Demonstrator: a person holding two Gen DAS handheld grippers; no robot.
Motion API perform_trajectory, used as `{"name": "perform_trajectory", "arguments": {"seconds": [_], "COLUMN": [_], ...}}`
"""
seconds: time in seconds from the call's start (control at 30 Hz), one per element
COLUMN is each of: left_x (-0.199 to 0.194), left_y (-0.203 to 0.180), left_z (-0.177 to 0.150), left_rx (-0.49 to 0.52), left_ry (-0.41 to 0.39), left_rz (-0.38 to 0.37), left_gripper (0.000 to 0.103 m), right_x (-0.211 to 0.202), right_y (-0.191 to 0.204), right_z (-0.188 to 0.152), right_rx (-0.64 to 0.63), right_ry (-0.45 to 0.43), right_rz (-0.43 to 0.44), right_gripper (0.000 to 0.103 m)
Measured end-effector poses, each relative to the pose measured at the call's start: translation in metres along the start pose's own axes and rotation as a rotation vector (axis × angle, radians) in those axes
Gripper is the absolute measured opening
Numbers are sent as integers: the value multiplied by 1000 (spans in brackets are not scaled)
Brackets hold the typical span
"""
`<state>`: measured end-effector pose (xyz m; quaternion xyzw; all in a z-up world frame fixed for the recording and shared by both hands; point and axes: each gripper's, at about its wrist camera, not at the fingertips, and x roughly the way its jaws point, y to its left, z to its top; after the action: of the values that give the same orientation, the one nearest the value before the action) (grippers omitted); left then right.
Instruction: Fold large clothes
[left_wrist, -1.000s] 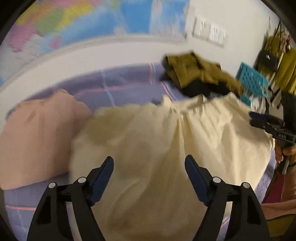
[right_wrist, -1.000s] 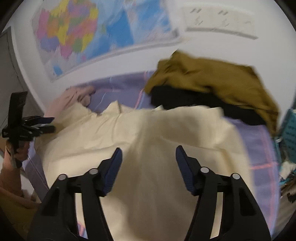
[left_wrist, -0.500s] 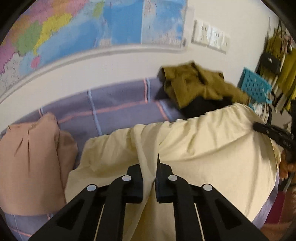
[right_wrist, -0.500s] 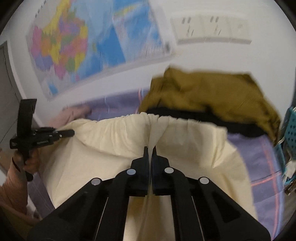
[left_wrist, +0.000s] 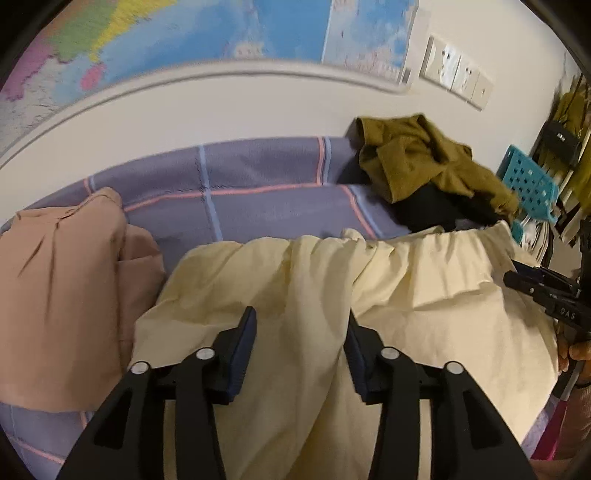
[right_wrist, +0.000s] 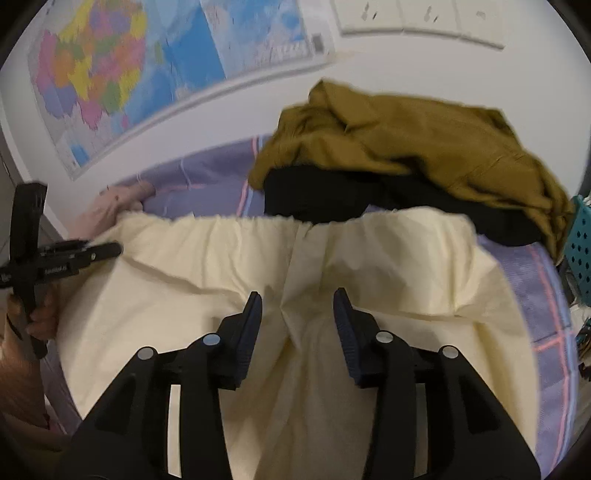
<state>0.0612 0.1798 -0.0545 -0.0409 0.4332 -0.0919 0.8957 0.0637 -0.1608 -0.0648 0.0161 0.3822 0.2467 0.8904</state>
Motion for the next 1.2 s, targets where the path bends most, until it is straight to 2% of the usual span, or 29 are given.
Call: {"name": "perform_trajectory", "arguments": {"seconds": [0.1, 0.2, 0.23, 0.3, 0.33, 0.4, 0.5, 0.57, 0.63, 0.73, 0.9, 1.0, 1.03, 1.1, 1.13, 1.2], "left_x": [-18, -31, -30, -18, -13, -2, 1, -8, -22, -43, -52, -34, -27, -4, 3, 13], "left_y": [3, 13, 17, 31, 37, 50, 60, 54, 44, 28, -2, -18, -19, -19, -17, -13], "left_z": [-6, -18, -21, -27, -30, -35, -39, -39, -41, -45, -36, -27, -26, -25, -26, -32], "left_rx": [9, 9, 8, -27, -43, -79, -121, -92, -44, 22, 88, 112, 106, 92, 90, 69], "left_ry": [-41, -58, -55, -19, -8, 4, -8, -29, -67, -115, -156, -131, -114, -54, -37, -18], "left_rz": [0, 0, 17, 26, 18, 1, -39, -1, 37, 31, -44, -29, -27, 35, 53, 36], "left_gripper": [48, 49, 49, 49, 49, 49, 50, 50, 50, 51, 54, 57, 57, 57, 57, 57], "right_x": [-18, -16, -12, 0, 3, 8, 3, -9, -28, -53, -46, -21, -10, 7, 18, 23], "right_y": [-5, -30, -40, -64, -70, -80, -85, -78, -69, -58, -27, -9, -5, -6, -13, -28], "right_z": [1, -2, -4, -8, -11, -15, -16, -16, -16, -14, 7, 15, 14, 10, 6, 2], "right_rx": [5, 64, 87, 160, 168, 168, 201, 181, 167, 142, 72, 26, 4, -23, -12, 72], "right_ry": [-47, -43, -33, -4, -6, -11, -16, -27, -72, -121, -121, -71, -50, -25, 8, 24], "right_rz": [3, -2, -10, 33, 38, 73, 89, 67, 96, 115, 101, 101, 85, 25, 43, 106], "right_gripper": [44, 45, 46, 51, 56, 59, 62, 62, 59, 54, 51, 48, 44, 42, 41, 39]}}
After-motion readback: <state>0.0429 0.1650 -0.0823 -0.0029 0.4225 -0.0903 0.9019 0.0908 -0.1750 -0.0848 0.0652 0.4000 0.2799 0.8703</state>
